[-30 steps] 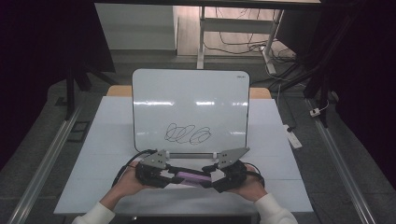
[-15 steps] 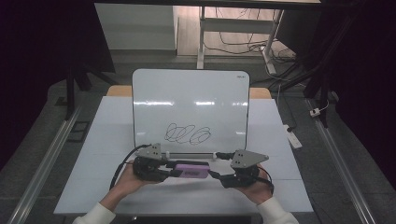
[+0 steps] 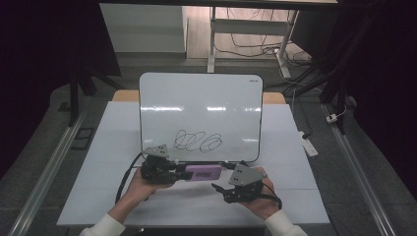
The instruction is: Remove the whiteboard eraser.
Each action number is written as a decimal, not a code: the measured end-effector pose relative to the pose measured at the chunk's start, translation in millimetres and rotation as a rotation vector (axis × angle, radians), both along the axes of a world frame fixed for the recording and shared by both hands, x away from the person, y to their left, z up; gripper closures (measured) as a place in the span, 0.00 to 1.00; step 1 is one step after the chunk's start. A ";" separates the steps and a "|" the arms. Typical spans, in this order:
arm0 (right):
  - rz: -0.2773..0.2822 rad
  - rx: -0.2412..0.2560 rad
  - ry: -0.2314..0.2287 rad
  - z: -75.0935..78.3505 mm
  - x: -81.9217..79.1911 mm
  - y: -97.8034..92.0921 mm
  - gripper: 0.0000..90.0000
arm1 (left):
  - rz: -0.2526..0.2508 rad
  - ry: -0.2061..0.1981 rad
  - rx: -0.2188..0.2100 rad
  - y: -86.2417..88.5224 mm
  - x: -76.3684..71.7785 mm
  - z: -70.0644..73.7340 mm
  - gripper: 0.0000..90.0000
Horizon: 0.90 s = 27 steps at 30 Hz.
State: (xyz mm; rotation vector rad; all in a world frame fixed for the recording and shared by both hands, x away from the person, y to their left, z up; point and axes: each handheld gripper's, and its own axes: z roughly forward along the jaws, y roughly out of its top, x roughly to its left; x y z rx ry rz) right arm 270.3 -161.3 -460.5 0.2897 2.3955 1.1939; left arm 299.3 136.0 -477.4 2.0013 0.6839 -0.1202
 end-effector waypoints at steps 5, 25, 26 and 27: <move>-0.009 -0.037 -0.027 -3.9 -1.1 10.1 0.29 | -0.002 0.022 -0.005 -1.9 2.9 -2.0 0.71; -0.043 -0.266 -0.322 -23.3 -15.7 37.2 0.35 | -0.026 0.132 -0.058 -13.0 10.1 -6.0 0.72; -0.045 -0.274 -0.336 -24.4 -16.4 37.9 0.36 | -0.027 0.134 -0.056 -13.4 10.1 -5.6 0.72; -0.045 -0.274 -0.336 -24.4 -16.4 37.9 0.36 | -0.027 0.134 -0.056 -13.4 10.1 -5.6 0.71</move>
